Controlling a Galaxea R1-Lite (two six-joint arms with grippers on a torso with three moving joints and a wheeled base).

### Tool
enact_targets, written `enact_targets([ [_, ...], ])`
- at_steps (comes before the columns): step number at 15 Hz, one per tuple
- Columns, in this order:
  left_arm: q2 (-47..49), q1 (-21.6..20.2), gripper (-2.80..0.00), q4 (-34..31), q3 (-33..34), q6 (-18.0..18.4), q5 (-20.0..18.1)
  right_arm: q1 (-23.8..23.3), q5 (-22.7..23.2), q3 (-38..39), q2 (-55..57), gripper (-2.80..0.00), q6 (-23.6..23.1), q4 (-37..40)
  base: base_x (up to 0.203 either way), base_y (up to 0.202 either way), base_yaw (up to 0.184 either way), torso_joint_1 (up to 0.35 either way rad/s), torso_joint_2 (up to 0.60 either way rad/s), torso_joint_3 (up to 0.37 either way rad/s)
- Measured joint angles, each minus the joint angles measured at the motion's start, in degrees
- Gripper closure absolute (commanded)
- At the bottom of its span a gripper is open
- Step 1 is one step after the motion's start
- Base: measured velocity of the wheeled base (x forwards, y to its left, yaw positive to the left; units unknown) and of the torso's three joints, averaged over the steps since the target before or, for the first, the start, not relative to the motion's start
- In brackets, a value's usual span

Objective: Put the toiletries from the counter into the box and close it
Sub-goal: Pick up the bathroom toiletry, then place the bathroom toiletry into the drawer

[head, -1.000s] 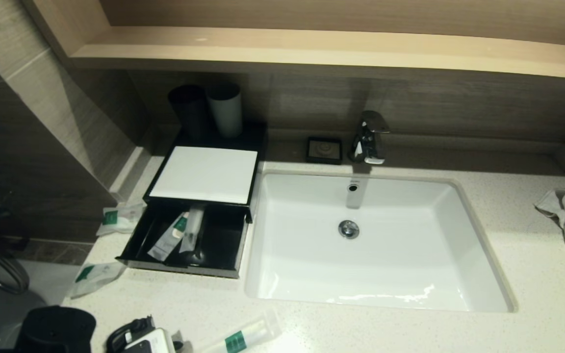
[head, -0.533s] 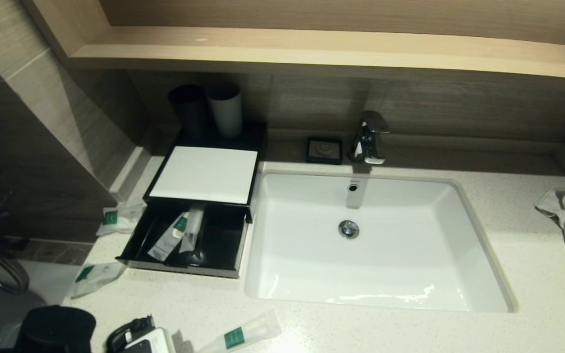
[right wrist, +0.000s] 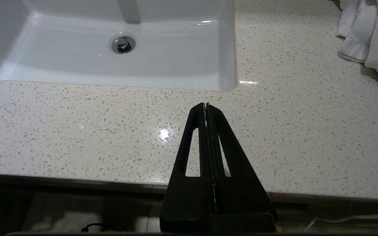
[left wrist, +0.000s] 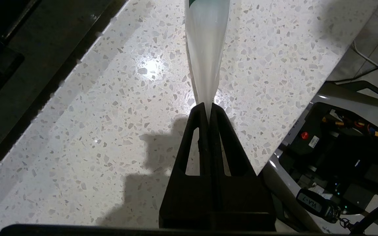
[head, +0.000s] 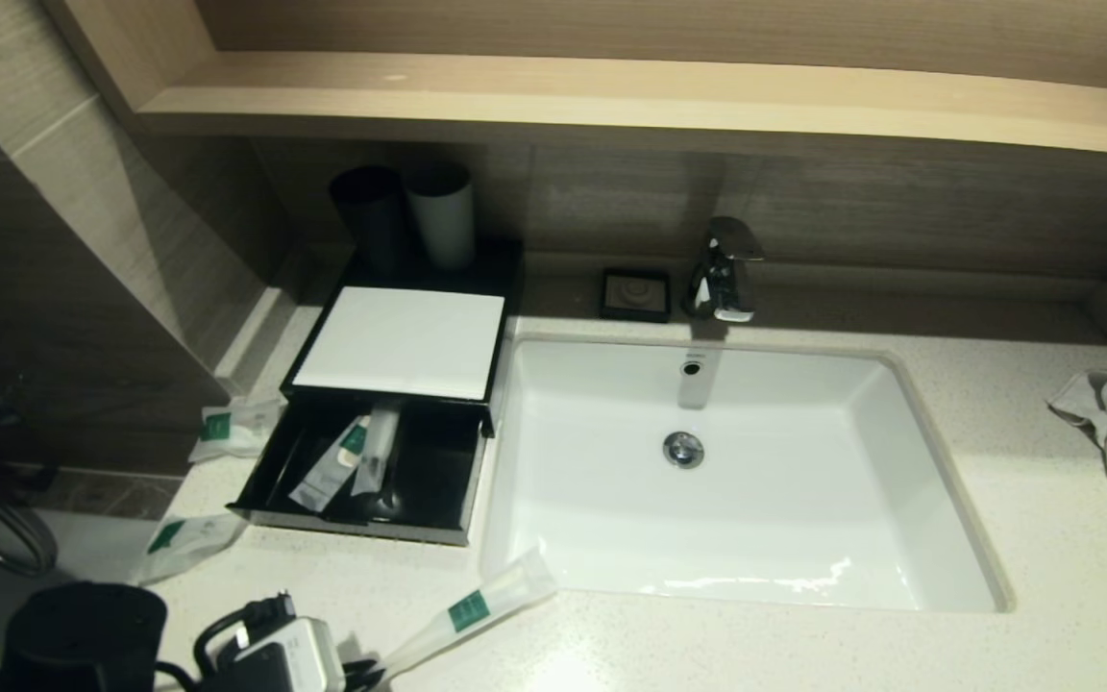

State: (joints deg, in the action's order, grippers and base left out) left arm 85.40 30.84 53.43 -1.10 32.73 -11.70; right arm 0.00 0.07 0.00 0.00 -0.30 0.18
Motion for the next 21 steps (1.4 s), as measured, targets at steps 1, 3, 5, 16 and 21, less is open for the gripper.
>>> enact_targets([
  [1,-0.2,0.0,0.00,0.0,-0.6,-0.5,0.0,0.0,0.0,0.0,0.0,0.00,0.0,0.0,0.000,0.000,0.000,0.000,0.00,0.000],
  [3,-1.0,0.0,0.00,-0.3,-2.7,-3.5,0.5,0.0,0.0,0.0,0.0,0.00,0.0,0.0,0.000,0.000,0.000,0.000,0.00,0.000],
  [5,-2.2,0.0,0.00,-0.8,-5.7,-8.0,1.2,0.0,0.0,0.0,0.0,0.00,0.0,0.0,0.000,0.000,0.000,0.000,0.00,0.000],
  [16,-9.6,0.1,0.00,-19.5,-21.7,-26.2,12.3,0.0,0.0,0.0,0.0,0.00,0.0,0.0,0.000,0.000,0.000,0.000,0.00,0.000],
  [21,-13.7,0.0,0.00,-33.8,-28.9,-31.7,17.9,0.0,0.0,0.0,0.0,0.00,0.0,0.0,0.000,0.000,0.000,0.000,0.00,0.000],
])
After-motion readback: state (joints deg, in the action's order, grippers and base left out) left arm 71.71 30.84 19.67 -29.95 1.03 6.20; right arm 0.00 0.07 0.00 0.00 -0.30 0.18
